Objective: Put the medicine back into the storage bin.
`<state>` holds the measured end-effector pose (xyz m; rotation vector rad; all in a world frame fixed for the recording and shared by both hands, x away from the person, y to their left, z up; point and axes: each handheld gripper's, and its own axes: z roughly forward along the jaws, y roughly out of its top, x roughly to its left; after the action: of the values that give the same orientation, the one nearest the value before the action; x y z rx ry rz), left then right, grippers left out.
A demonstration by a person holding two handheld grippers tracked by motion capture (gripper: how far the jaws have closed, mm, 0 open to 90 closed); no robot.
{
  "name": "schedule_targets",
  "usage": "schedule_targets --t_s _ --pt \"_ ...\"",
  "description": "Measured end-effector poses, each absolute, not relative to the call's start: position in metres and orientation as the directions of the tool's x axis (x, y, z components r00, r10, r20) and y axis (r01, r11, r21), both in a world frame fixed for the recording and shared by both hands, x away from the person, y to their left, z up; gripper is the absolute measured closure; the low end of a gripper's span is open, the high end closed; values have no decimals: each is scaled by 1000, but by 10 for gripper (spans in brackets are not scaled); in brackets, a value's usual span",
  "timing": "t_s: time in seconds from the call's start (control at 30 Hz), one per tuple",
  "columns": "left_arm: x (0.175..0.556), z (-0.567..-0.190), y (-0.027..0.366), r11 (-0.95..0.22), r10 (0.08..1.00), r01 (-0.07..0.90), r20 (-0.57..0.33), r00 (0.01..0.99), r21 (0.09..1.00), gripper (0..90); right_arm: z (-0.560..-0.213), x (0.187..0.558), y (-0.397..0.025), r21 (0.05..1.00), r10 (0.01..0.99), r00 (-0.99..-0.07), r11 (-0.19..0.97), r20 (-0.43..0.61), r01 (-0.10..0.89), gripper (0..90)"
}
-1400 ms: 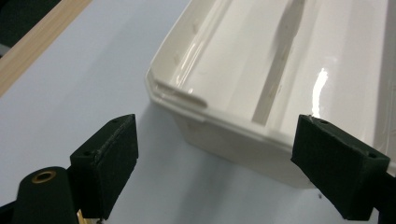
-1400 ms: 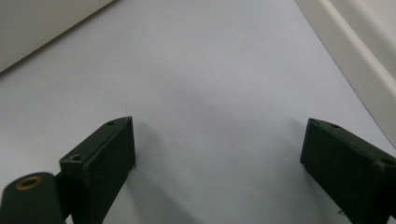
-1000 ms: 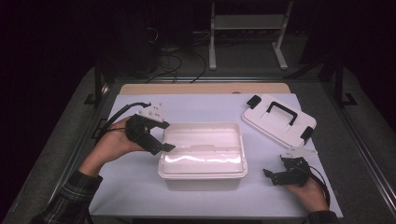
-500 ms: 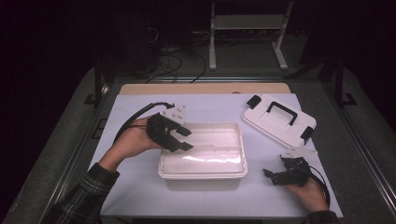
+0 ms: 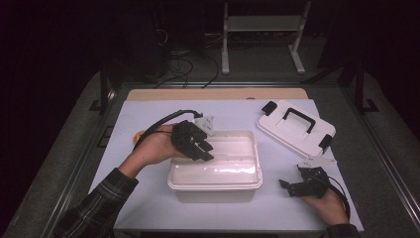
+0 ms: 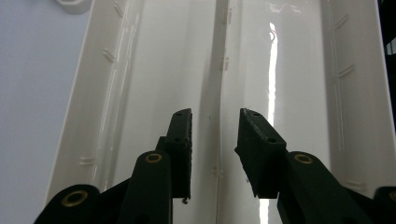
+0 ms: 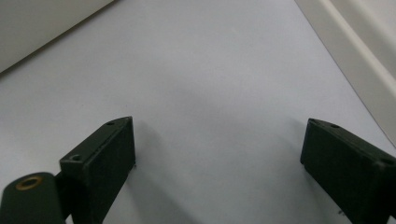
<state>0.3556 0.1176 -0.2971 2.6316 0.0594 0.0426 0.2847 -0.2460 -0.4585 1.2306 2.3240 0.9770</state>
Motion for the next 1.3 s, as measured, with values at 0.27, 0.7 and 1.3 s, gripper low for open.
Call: schedule_targets --t_s 0.27,0.7,1.3 --pt "360 -301 99 -914 41 40 -7 999 404 732 -458 285 -246 706 822 -570 389 25 592 92" --pt "360 -305 84 -945 9 14 -19 1000 328 869 -458 285 -246 706 822 -570 389 25 592 92" --pt "359 -301 84 -939 24 32 -29 999 343 888 -458 285 -246 706 822 -569 388 26 592 92"
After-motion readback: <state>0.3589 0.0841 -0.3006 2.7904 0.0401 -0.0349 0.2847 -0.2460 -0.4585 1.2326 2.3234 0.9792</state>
